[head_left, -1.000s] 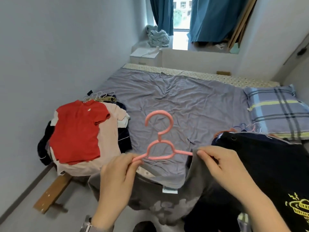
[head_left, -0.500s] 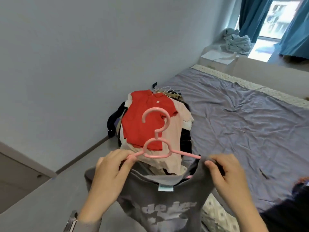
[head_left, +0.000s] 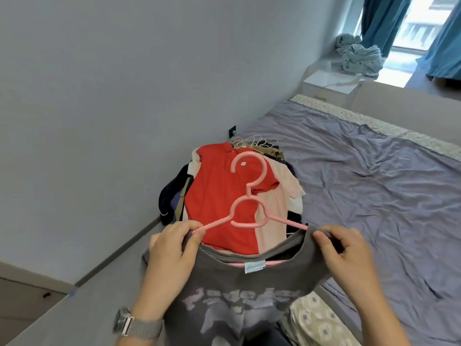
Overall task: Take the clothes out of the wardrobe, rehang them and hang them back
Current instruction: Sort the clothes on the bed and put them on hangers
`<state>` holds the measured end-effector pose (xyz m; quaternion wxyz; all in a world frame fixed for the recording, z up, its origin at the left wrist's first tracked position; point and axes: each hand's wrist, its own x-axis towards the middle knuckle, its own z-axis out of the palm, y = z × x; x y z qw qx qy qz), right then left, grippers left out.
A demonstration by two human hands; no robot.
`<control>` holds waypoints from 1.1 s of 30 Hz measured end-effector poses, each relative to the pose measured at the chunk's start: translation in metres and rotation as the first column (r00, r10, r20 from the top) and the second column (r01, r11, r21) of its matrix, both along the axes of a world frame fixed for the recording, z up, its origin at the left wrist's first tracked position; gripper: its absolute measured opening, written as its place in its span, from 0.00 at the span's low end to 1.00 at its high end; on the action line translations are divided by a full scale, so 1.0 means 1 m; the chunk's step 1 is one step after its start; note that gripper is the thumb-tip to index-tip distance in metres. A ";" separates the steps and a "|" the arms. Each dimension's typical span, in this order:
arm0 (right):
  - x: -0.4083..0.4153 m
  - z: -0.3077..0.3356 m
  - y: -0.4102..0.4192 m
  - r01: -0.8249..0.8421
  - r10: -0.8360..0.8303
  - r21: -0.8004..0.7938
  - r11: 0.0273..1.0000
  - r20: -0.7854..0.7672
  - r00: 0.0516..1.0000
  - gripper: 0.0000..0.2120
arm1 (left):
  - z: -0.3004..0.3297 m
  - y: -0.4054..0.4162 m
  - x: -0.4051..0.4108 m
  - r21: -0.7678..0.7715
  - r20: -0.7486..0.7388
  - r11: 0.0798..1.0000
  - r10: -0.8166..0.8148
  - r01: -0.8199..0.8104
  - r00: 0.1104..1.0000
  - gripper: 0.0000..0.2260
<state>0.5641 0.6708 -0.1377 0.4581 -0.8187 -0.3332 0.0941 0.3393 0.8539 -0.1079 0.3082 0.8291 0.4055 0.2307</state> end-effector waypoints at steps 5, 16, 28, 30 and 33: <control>0.036 0.012 0.070 -0.095 0.095 0.009 0.995 -0.010 0.995 0.16 | -0.001 0.057 0.026 -0.092 0.006 0.994 0.066 -0.066 0.998 0.09; 0.129 0.062 0.216 -0.022 0.015 0.113 0.993 0.063 0.998 0.16 | 0.048 0.233 0.136 0.081 0.142 0.996 0.013 -0.024 0.990 0.07; 0.184 -0.042 0.309 0.314 -0.280 -0.382 0.869 0.143 0.949 0.05 | -0.055 0.386 0.259 -0.029 -0.045 0.856 -0.517 0.516 0.855 0.16; 0.202 -0.047 0.336 0.347 -0.325 -0.368 0.862 0.122 0.938 0.10 | -0.072 0.419 0.290 -0.035 -0.077 0.828 -0.560 0.559 0.825 0.18; 0.237 -0.061 0.368 0.382 -0.369 -0.470 0.796 0.124 0.921 0.17 | -0.099 0.456 0.351 0.026 -0.164 0.800 -0.588 0.599 0.792 0.16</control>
